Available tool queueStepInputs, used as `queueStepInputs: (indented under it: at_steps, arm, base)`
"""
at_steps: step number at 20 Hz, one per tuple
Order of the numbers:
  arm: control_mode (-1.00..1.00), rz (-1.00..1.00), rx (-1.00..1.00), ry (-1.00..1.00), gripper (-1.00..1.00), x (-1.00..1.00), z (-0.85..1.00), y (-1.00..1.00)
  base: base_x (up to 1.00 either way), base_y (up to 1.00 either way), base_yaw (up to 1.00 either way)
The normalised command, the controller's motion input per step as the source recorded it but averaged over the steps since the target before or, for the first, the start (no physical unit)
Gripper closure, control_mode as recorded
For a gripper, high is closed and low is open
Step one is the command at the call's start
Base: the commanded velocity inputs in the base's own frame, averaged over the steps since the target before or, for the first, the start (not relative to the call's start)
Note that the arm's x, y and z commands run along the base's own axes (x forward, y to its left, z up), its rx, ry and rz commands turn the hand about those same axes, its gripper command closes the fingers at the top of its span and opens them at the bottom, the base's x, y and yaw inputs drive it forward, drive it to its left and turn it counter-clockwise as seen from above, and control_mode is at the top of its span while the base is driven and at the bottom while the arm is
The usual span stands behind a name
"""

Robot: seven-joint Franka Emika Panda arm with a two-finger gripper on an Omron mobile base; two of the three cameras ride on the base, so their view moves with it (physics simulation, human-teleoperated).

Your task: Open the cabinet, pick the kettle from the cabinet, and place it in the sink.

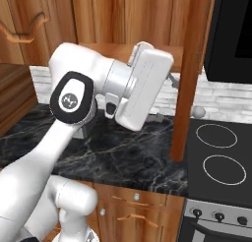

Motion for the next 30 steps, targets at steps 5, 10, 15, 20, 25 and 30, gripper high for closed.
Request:
queueStepInputs:
  at_steps: [5, 10, 15, 20, 25, 30]
  arm:
    - [-1.00, 0.24, -0.07, -0.08, -1.00, -0.07, 0.00, -0.13]
    - [-1.00, 0.27, -0.18, -0.08, -1.00, -0.06, -0.01, 0.21]
    - [-1.00, 0.13, -0.37, -0.02, -1.00, -0.05, 0.05, 0.59]
    - [-1.00, 0.10, -0.36, 0.05, -1.00, -0.09, 0.21, 0.62]
    - [-1.00, 0.21, -0.39, 0.28, -1.00, -0.15, 0.28, 0.53]
    - [-1.00, 0.36, -0.39, 0.23, -1.00, -0.13, 0.17, 0.50]
  base:
    - [0.00, 0.00, 0.00]
    - [0.00, 0.00, 0.00]
    - [0.00, 0.00, 0.00]
    - [0.00, 0.00, 0.00]
    - [0.00, 0.00, 0.00]
    - [0.00, 0.00, 0.00]
